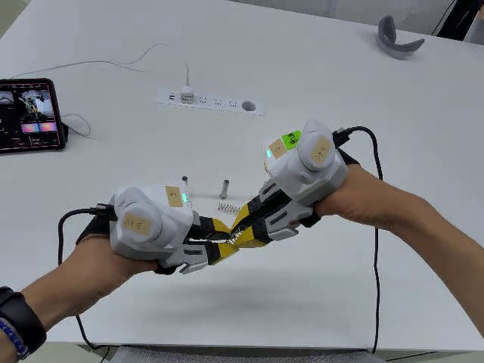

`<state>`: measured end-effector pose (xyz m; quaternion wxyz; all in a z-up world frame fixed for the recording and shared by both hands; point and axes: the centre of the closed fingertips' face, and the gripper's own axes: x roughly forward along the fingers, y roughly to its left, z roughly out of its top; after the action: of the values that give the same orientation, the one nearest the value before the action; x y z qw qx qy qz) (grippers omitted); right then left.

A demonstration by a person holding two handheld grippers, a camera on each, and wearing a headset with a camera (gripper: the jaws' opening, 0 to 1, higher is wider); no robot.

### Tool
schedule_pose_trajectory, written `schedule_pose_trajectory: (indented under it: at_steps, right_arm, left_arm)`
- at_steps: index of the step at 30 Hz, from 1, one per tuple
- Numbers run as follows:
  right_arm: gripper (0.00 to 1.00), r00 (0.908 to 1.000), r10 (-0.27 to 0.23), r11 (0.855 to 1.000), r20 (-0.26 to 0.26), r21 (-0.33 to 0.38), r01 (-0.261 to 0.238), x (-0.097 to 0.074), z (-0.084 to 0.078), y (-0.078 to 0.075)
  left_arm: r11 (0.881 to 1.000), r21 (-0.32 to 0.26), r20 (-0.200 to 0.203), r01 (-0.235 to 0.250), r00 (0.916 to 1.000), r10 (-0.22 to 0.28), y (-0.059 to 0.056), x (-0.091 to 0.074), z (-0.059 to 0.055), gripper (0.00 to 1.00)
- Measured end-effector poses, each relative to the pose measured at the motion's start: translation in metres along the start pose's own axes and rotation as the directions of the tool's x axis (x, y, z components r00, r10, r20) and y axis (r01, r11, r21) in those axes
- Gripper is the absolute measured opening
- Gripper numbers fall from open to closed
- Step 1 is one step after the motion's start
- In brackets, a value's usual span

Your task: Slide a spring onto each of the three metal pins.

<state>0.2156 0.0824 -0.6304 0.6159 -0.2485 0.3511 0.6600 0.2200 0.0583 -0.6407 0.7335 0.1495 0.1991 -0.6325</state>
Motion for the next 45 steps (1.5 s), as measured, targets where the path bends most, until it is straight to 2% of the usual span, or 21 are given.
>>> schedule_pose_trajectory:
  at_steps: [7,13,20,33,45]
  right_arm:
    - [0.12,0.9998,-0.005,1.0,0.021,0.01,0.005,0.003,0.002,-0.004]
    - [0.12,0.9997,-0.008,1.0,0.024,0.016,0.008,0.005,0.003,-0.006]
    - [0.12,0.9998,-0.006,0.999,0.019,0.034,0.005,0.009,-0.003,-0.008]
    - [0.12,0.9994,-0.03,0.998,-0.017,0.053,0.031,0.015,-0.011,-0.024]
    - [0.12,0.9985,-0.034,0.998,-0.042,0.056,0.036,0.024,-0.01,-0.042]
  left_arm:
    - [0.999,-0.01,-0.021,-0.038,0.9991,0.038,0.006,-0.004,-0.011,0.15]
    - [0.995,-0.063,-0.021,-0.082,0.9965,0.081,0.015,-0.015,-0.023,0.2]
    - [0.982,-0.127,-0.007,-0.142,0.9898,0.142,0.028,-0.03,-0.031,0.23]
    - [0.953,-0.197,-0.016,-0.232,0.9722,0.234,0.052,-0.054,-0.048,0.3]
    - [0.912,-0.261,-0.042,-0.318,0.9471,0.318,0.071,-0.075,-0.069,0.38]
